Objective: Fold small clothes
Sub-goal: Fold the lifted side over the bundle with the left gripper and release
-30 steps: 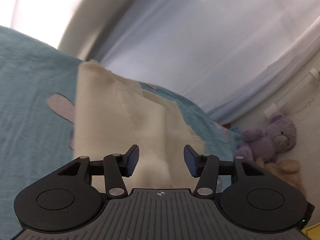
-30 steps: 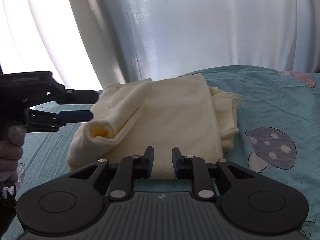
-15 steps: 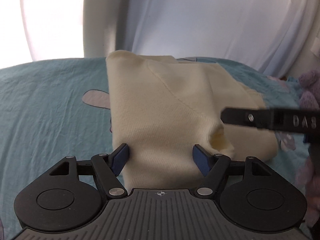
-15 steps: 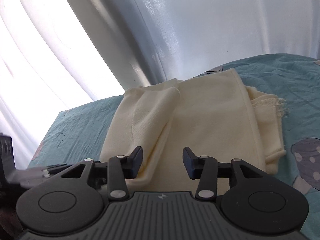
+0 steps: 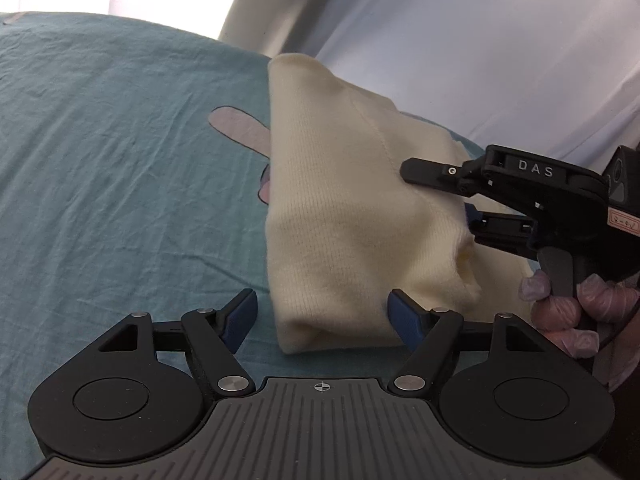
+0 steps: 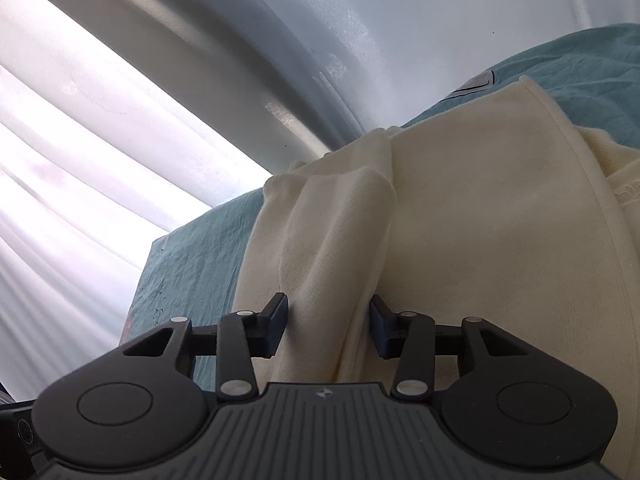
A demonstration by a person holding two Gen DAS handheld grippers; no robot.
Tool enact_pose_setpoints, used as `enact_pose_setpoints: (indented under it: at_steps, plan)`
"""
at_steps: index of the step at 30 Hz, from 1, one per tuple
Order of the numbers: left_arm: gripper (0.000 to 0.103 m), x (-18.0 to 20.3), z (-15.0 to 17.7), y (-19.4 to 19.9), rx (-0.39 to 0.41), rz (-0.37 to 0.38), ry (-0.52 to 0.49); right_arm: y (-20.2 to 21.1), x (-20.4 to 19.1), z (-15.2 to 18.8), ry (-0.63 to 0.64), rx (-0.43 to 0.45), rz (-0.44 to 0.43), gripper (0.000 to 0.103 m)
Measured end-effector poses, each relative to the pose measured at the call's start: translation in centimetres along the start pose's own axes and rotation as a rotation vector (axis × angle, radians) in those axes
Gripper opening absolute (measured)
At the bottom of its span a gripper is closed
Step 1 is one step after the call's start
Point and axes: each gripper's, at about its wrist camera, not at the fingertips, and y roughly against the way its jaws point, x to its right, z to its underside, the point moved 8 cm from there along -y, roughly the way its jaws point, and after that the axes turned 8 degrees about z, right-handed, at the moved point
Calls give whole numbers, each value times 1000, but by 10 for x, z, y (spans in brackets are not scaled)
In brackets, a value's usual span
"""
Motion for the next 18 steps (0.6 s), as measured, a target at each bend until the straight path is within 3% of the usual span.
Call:
enact_pose_setpoints:
  at_steps: [3, 9, 10, 12, 13, 18]
  plan:
    - [78, 1, 2, 1, -4, 11, -4, 2, 2, -5, 4, 12, 26, 50]
    - [80, 4, 4, 0, -1, 12, -11, -6, -5, -4, 27, -15, -11, 54]
    - [80, 5, 4, 0, -3, 10, -11, -6, -8, -3, 45, -6, 1, 49]
    - [81, 6, 7, 3, -16, 6, -11, -7, -12, -1, 104, 16, 53, 25]
    - [82, 7, 8, 5, -22, 6, -12, -5, -16, 0, 140, 39, 77, 20]
    - [87, 15, 13, 8, -40, 24, -12, 29, -40, -5, 298, 186, 143, 15]
